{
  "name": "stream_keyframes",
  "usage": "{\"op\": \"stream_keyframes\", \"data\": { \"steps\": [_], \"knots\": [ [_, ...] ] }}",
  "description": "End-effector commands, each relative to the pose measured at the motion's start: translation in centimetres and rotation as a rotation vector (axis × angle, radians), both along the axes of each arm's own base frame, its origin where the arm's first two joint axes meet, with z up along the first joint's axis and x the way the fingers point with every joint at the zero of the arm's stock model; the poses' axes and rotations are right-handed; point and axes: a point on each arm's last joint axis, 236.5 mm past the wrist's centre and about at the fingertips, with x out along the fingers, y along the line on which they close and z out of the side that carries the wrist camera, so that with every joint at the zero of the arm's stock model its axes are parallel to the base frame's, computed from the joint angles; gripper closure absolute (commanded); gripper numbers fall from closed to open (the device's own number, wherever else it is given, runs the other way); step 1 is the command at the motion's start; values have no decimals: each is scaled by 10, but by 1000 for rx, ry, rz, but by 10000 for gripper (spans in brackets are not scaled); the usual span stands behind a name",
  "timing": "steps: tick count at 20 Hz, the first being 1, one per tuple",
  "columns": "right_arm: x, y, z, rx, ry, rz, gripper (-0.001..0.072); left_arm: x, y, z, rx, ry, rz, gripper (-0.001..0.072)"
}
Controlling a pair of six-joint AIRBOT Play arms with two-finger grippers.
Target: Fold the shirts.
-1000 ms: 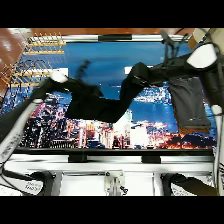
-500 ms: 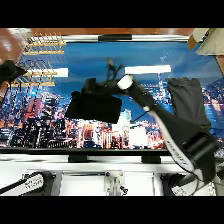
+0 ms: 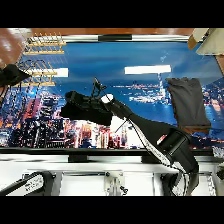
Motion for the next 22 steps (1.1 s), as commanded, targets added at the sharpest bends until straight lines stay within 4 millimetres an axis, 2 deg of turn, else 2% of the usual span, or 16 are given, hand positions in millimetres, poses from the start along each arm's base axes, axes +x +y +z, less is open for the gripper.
{"op": "stream_keyframes", "data": {
  "steps": [1,3,4,5,6,8,9,10,11,13,15,19,21,22],
  "knots": [
    [4,-10,18,3,-67,39,30,-2,-18,-16,-2,25,-42,679],
    [5,-33,32,-43,-118,112,32,-2,-17,-15,-2,21,-38,679],
    [3,-50,32,-104,-127,150,34,-2,-16,-15,-1,20,-38,679],
    [4,-78,22,-218,-109,171,34,-2,-16,-15,-1,20,-38,679],
    [7,-116,5,-364,-60,173,34,-2,-16,-15,-1,20,-38,679],
    [2,-224,-41,-752,104,163,34,-2,-16,-15,-1,20,-38,679],
    [-8,-274,-59,-907,191,189,33,-2,-17,-15,0,20,-39,679],
    [-20,-292,-72,-930,269,225,33,-2,-17,-15,10,14,-49,679],
    [-35,-285,-82,-844,332,277,33,-2,-17,-15,14,11,-53,679],
    [-44,-245,-96,-635,379,304,32,-2,-17,-15,14,12,-53,679],
    [-38,-216,-103,-515,370,294,33,-4,-18,-16,12,19,-59,678],
    [-15,-185,-102,-391,307,232,33,-4,-19,-17,11,22,-62,678],
    [-17,-171,-107,-358,307,237,35,-4,-19,-17,11,22,-62,678],
    [-20,-165,-111,-346,301,249,59,-5,-19,-17,11,23,-62,679]
  ]
}}
